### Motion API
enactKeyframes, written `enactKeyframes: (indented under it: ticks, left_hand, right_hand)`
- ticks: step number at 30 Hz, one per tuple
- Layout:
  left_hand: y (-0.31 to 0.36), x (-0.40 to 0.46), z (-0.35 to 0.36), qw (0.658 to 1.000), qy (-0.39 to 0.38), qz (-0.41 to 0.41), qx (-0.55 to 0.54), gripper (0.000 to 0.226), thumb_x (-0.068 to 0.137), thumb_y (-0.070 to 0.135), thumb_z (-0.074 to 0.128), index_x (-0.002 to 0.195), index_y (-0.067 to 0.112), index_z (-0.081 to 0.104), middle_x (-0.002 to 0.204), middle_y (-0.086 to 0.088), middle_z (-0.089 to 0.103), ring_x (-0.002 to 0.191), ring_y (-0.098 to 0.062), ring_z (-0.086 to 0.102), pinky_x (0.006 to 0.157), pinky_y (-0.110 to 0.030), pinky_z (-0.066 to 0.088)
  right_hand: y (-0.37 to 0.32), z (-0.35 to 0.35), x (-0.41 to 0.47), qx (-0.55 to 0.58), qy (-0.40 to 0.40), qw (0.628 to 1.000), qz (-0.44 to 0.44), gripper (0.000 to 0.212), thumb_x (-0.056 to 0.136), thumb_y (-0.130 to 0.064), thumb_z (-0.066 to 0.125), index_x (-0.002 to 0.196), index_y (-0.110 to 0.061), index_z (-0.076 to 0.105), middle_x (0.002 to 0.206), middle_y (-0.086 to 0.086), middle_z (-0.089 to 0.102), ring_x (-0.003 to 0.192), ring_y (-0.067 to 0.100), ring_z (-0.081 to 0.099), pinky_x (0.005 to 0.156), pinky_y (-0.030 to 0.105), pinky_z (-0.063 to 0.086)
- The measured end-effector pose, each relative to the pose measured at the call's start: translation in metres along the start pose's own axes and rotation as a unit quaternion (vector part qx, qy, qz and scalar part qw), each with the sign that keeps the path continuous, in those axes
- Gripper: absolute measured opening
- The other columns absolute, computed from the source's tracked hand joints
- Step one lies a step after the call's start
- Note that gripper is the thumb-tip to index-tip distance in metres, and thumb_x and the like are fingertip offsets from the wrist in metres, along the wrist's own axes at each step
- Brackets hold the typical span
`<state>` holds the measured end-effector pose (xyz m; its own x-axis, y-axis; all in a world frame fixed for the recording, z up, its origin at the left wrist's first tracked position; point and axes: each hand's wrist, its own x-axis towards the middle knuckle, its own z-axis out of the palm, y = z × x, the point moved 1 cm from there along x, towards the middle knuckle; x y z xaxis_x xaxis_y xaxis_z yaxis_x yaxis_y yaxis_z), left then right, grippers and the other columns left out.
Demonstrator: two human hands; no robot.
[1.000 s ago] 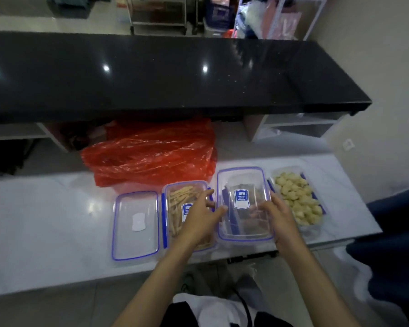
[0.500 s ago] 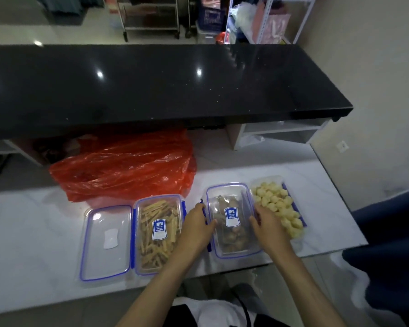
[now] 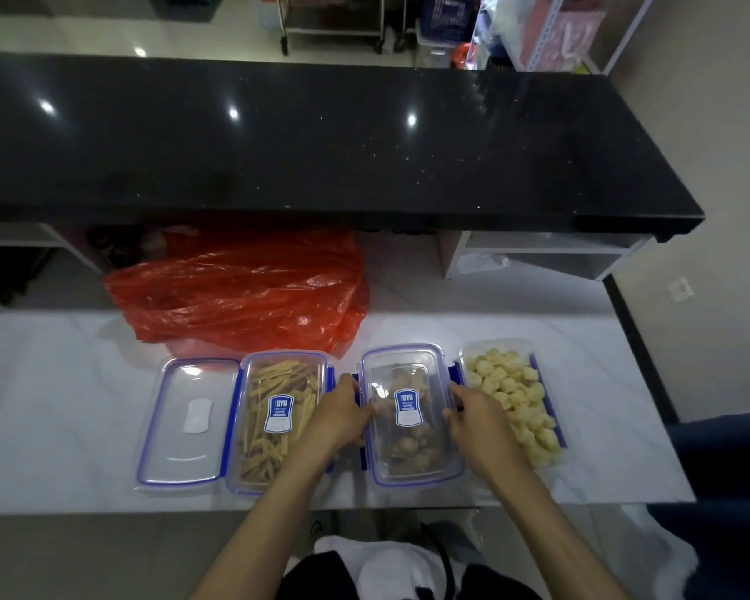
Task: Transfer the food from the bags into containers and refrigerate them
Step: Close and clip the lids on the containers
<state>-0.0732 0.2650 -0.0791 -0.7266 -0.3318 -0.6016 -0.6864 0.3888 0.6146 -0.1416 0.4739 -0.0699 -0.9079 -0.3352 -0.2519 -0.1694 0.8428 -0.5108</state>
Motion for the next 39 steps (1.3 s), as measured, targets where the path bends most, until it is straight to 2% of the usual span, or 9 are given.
enactKeyframes:
  ticks: [3, 6, 12, 15, 18, 25, 28, 33, 39]
  left_hand:
    - [0.0, -0.001, -0.001, 1.0, -0.009, 0.005, -0.012, 0.036, 0.099, 0.035, 0.065, 0.126, 0.023, 0.044, 0.107, -0.006, 0.071, 0.074, -0.021, 0.072, 0.065, -0.036, 0.061]
    - [0.0, -0.004, 0.0, 1.0, -0.006, 0.016, -0.017, 0.046, 0.103, 0.037, 0.058, 0.143, 0.033, 0.037, 0.125, -0.004, 0.067, 0.093, -0.021, 0.066, 0.08, -0.037, 0.053]
    - [0.001, -0.006, 0.008, 0.999, 0.037, -0.007, 0.024, 0.036, 0.112, 0.033, 0.035, 0.137, 0.007, 0.039, 0.129, -0.021, 0.062, 0.109, -0.037, 0.06, 0.083, -0.036, 0.039]
    - [-0.005, -0.007, 0.01, 0.999, 0.033, -0.015, 0.021, 0.037, 0.113, 0.035, 0.031, 0.133, 0.006, 0.04, 0.118, -0.019, 0.063, 0.094, -0.028, 0.056, 0.079, -0.036, 0.039]
    - [-0.015, -0.006, 0.01, 0.999, 0.032, -0.01, 0.023, 0.041, 0.113, 0.04, 0.029, 0.133, 0.008, 0.045, 0.127, -0.02, 0.063, 0.103, -0.03, 0.059, 0.083, -0.035, 0.041]
    - [-0.022, -0.007, 0.014, 0.997, 0.065, 0.044, -0.001, 0.035, 0.111, 0.043, 0.035, 0.113, 0.014, 0.054, 0.11, -0.008, 0.067, 0.093, -0.018, 0.061, 0.079, -0.035, 0.048]
    - [-0.023, -0.008, 0.015, 0.993, 0.095, 0.073, 0.003, 0.035, 0.11, 0.046, 0.038, 0.105, 0.015, 0.054, 0.099, -0.004, 0.067, 0.087, -0.018, 0.063, 0.076, -0.037, 0.053]
    - [-0.023, -0.009, 0.013, 0.991, 0.097, 0.088, 0.017, 0.031, 0.11, 0.046, 0.038, 0.111, 0.016, 0.045, 0.091, -0.002, 0.064, 0.074, -0.012, 0.06, 0.054, -0.023, 0.037]
    - [-0.031, -0.001, 0.019, 0.994, 0.089, 0.067, -0.003, 0.035, 0.107, 0.052, 0.041, 0.109, 0.018, 0.05, 0.103, -0.002, 0.062, 0.083, -0.011, 0.06, 0.063, -0.025, 0.044]
  right_hand:
    - [0.0, 0.001, 0.003, -0.018, -0.012, 1.0, 0.001, 0.029, 0.098, -0.013, 0.061, 0.125, -0.005, 0.064, 0.108, 0.012, 0.07, 0.097, 0.027, 0.067, 0.087, 0.04, 0.056]
    - [0.0, 0.002, 0.003, -0.033, -0.027, 0.999, -0.003, 0.028, 0.1, -0.015, 0.058, 0.126, -0.006, 0.062, 0.103, 0.01, 0.067, 0.091, 0.024, 0.066, 0.079, 0.034, 0.054]
    - [0.003, 0.014, -0.003, 0.02, -0.046, 0.999, 0.02, 0.039, 0.098, -0.023, 0.062, 0.136, -0.016, 0.054, 0.108, 0.003, 0.065, 0.095, 0.021, 0.064, 0.083, 0.036, 0.053]
    - [0.002, 0.019, -0.009, 0.062, -0.033, 0.997, 0.033, 0.038, 0.101, -0.032, 0.058, 0.136, -0.019, 0.052, 0.099, 0.0, 0.066, 0.086, 0.014, 0.065, 0.076, 0.035, 0.055]
    - [0.0, 0.022, -0.012, 0.058, -0.006, 0.998, 0.03, 0.034, 0.104, -0.034, 0.052, 0.135, -0.022, 0.052, 0.086, -0.002, 0.066, 0.076, 0.013, 0.064, 0.071, 0.037, 0.055]
    - [-0.011, 0.034, -0.016, 0.034, 0.053, 0.998, 0.023, 0.027, 0.103, -0.029, 0.051, 0.128, -0.018, 0.056, 0.115, 0.003, 0.062, 0.097, 0.022, 0.062, 0.082, 0.043, 0.056]
    - [-0.013, 0.034, -0.015, 0.034, 0.095, 0.995, 0.019, 0.021, 0.102, -0.021, 0.052, 0.12, -0.014, 0.06, 0.109, 0.004, 0.06, 0.094, 0.022, 0.061, 0.082, 0.044, 0.057]
    - [-0.016, 0.036, -0.016, 0.006, 0.117, 0.993, 0.023, 0.016, 0.102, -0.015, 0.051, 0.109, -0.012, 0.064, 0.098, 0.005, 0.06, 0.082, 0.021, 0.058, 0.074, 0.041, 0.056]
    - [-0.007, 0.041, -0.016, -0.013, 0.095, 0.994, 0.047, 0.018, 0.103, -0.023, 0.047, 0.103, -0.015, 0.064, 0.096, 0.007, 0.064, 0.08, 0.021, 0.06, 0.073, 0.041, 0.055]
